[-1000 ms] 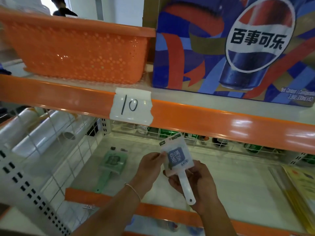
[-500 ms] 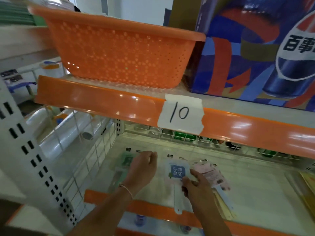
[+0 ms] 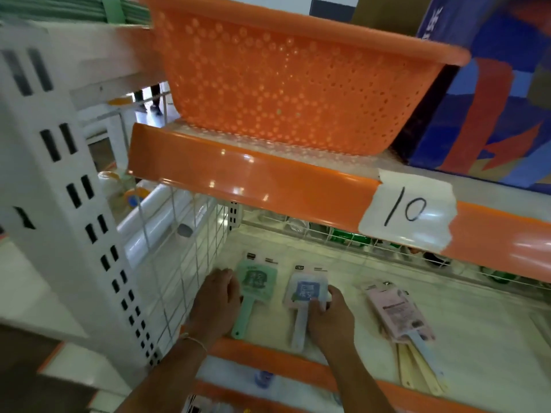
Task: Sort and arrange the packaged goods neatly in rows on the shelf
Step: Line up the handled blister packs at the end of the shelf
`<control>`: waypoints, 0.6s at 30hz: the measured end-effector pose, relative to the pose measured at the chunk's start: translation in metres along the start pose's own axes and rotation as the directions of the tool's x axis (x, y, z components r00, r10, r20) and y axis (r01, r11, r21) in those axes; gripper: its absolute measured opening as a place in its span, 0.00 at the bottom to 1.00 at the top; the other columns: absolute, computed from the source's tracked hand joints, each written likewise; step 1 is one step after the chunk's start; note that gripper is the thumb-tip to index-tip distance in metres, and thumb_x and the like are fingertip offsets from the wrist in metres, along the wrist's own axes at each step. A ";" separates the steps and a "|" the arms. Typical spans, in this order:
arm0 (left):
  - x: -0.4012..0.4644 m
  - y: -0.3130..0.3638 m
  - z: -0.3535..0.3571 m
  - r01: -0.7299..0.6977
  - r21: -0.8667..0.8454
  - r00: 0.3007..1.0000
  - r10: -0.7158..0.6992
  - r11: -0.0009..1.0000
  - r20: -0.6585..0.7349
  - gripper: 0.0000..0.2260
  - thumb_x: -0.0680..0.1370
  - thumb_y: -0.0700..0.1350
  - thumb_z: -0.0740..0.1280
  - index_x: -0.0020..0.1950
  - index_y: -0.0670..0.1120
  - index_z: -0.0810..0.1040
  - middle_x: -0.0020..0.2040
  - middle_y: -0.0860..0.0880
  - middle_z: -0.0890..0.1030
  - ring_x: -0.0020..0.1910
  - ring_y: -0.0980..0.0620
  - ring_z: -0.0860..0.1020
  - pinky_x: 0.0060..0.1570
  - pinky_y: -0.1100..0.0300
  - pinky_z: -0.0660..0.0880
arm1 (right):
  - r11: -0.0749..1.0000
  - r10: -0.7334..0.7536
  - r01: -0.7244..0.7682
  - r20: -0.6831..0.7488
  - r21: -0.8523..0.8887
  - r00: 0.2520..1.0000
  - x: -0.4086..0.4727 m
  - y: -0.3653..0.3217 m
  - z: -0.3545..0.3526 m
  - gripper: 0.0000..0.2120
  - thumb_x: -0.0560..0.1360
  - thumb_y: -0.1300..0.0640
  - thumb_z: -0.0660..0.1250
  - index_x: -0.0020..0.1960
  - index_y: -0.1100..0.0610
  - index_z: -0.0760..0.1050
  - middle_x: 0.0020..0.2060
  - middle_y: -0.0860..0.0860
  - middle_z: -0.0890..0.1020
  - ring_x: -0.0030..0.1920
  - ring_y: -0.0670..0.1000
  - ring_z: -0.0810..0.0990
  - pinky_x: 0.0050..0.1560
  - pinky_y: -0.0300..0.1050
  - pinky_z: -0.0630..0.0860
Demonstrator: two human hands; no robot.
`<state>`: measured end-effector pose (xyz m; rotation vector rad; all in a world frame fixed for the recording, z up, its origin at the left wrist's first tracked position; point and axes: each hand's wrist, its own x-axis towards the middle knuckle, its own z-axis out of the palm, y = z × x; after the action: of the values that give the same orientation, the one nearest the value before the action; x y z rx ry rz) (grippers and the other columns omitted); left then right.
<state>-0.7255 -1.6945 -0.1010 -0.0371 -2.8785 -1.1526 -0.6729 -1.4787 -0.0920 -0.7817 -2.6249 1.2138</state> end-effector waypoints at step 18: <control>-0.003 0.006 -0.003 -0.154 0.030 0.987 0.152 0.988 0.045 0.25 0.78 0.55 0.46 0.57 0.41 0.76 0.55 0.44 0.80 0.59 0.46 0.74 0.71 0.61 0.54 | 0.860 -0.378 0.317 -0.082 -0.399 0.922 -0.003 0.019 0.035 0.19 0.72 0.42 0.61 0.52 0.51 0.84 0.56 0.59 0.80 0.54 0.64 0.77 0.54 0.57 0.75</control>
<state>-0.7225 -1.6921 -0.0953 -0.2804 -2.8712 -1.0887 -0.6741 -1.4932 -0.1291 -0.3942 -2.7377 0.5320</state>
